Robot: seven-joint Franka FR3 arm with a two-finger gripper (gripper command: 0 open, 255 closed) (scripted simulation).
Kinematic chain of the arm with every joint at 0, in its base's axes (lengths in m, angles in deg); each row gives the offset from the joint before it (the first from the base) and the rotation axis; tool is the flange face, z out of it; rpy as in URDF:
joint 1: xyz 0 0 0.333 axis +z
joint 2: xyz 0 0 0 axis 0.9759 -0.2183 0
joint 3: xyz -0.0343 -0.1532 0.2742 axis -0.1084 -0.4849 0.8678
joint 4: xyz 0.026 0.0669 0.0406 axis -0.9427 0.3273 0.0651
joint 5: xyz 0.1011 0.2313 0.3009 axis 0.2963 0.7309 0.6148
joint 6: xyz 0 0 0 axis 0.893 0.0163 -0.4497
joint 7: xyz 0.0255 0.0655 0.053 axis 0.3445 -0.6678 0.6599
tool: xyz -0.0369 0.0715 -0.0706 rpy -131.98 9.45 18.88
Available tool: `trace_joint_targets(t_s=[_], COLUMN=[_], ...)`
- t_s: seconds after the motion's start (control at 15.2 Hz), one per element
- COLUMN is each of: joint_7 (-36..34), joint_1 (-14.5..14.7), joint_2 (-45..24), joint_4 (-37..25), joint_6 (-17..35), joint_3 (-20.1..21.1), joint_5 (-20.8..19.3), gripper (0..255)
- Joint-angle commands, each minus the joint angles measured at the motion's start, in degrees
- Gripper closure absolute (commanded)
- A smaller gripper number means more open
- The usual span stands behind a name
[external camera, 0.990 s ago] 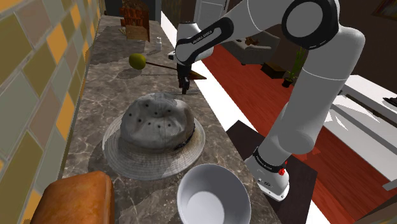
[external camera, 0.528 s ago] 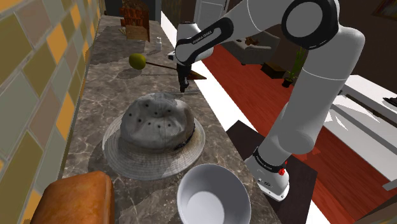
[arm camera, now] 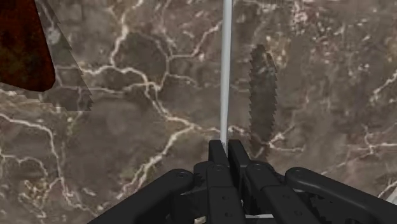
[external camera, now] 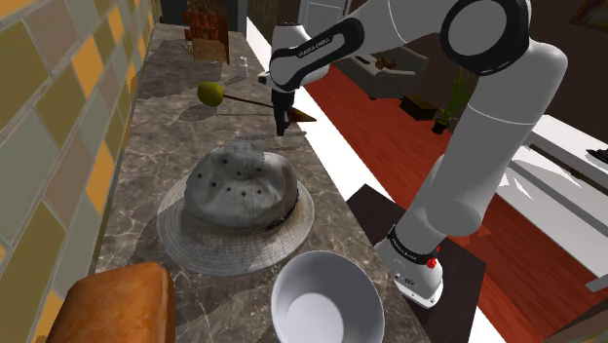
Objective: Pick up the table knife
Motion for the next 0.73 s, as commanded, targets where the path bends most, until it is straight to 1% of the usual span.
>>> trace_joint_targets(t_s=[0.0,0.53,0.66], joint_7=[-0.1,-0.3,-0.3], joint_1=[0.1,0.2,0.2], joint_2=[0.9,3.9,3.9], joint_4=[-0.7,-3.6,-3.6], joint_6=[-1.6,-7.4,-7.5], joint_3=[0.0,0.0,0.0], joint_5=[-0.2,-0.7,-0.7], gripper=[255,255,255])
